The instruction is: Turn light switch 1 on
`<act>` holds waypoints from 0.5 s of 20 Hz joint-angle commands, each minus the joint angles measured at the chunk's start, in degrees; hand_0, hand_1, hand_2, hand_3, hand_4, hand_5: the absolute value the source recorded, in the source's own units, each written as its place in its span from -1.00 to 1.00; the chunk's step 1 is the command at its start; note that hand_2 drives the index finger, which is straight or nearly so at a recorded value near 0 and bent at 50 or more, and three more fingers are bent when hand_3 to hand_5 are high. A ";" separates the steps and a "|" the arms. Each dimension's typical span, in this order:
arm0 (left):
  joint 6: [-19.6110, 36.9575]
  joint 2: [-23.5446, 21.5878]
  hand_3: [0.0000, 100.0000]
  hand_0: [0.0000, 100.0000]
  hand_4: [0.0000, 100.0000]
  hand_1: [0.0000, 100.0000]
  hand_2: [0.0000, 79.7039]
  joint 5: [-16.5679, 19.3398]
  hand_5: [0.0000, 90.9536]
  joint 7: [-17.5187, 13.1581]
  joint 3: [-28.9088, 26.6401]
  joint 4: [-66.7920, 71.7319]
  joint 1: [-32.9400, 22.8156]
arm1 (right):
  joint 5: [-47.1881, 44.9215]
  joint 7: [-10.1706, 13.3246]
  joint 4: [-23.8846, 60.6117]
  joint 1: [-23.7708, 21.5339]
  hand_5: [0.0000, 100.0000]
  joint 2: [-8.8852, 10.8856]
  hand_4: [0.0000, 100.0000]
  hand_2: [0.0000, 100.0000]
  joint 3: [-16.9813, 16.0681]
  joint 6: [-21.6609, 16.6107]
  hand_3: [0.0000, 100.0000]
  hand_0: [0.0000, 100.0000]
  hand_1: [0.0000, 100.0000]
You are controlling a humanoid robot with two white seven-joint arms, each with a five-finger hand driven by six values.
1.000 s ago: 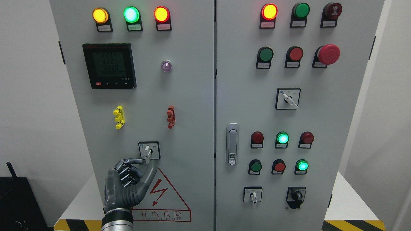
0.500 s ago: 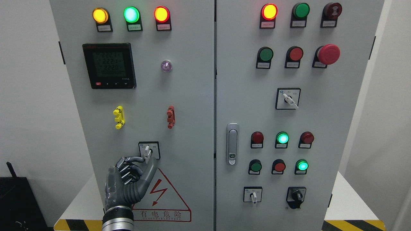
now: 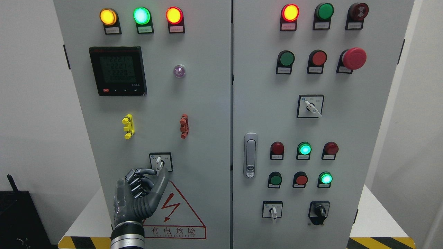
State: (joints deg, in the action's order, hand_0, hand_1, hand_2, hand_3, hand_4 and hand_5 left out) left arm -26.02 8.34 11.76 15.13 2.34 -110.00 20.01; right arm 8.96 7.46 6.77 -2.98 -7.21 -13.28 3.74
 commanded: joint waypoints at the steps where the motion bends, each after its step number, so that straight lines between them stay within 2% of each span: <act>1: 0.00 0.10 0.77 -0.66 0.84 0.32 0.39 0.55 0.89 -0.01 0.04 0.75 0.47 | 0.00 0.01 0.00 -0.01 -1.00 0.00 -1.00 -1.00 0.00 0.03 -1.00 -0.39 -1.00; 10: -0.08 0.19 0.77 -0.65 0.84 0.31 0.39 0.55 0.89 -0.01 0.04 1.45 0.82 | 0.00 0.01 0.00 -0.01 -1.00 0.00 -1.00 -1.00 0.00 0.03 -1.00 -0.38 -1.00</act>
State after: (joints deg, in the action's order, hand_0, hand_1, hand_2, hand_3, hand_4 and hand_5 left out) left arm -26.07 8.45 12.21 15.13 2.36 -109.30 20.61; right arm 8.96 7.46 6.77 -2.98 -7.21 -13.28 3.74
